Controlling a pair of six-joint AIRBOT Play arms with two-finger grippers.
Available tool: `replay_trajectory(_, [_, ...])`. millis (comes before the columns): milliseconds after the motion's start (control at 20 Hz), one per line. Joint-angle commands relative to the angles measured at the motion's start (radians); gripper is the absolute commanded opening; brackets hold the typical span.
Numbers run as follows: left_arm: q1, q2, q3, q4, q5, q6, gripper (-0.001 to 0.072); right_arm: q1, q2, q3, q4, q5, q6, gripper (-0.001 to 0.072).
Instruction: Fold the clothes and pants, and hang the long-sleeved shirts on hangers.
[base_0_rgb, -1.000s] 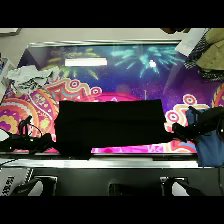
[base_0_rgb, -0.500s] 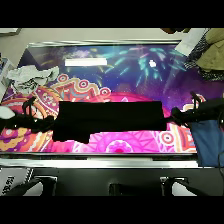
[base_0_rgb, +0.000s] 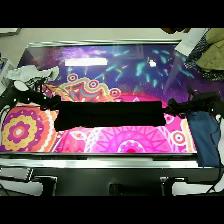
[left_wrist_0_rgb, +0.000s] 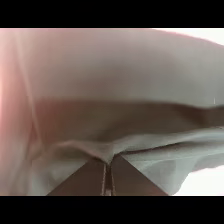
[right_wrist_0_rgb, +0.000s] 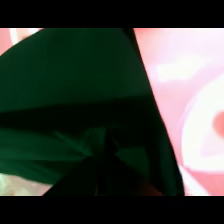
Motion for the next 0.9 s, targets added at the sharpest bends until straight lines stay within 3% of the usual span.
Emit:
replay_trajectory(0, [-0.008,-0.149,0.16,0.0,-0.036,0.011,0.0016,0.054,-0.046,0.009,-0.004,0.109,-0.017,0.0031])
replay_trajectory(250, [-0.018,-0.244,0.239,-0.027,-0.027,0.012,0.0022,0.084,-0.056,0.009,-0.047,0.207,0.047,0.004])
replay_trajectory(300, [-0.018,-0.247,0.241,-0.034,-0.018,0.011,0.0066,0.084,-0.056,0.009,-0.047,0.207,0.066,0.0118])
replay_trajectory(400, [-0.015,-0.242,0.255,-0.037,-0.022,0.011,0.0347,0.081,-0.055,0.045,-0.051,0.156,0.147,0.0295])
replay_trajectory(450, [-0.011,-0.234,0.267,-0.037,-0.031,0.01,0.0399,0.072,-0.054,0.082,-0.05,0.106,0.18,0.0434])
replay_trajectory(500, [-0.008,-0.22,0.28,-0.036,-0.034,0.011,0.0408,0.051,-0.053,0.135,-0.051,0.047,0.206,0.0477])
replay_trajectory(700, [0.0,-0.144,0.318,-0.034,-0.042,0.007,0.0408,-0.082,-0.06,0.274,-0.053,-0.066,0.237,0.0501])
replay_trajectory(850, [-0.007,-0.105,0.318,-0.034,-0.043,0.007,0.0408,-0.127,-0.132,0.274,-0.006,-0.178,0.175,0.0645])
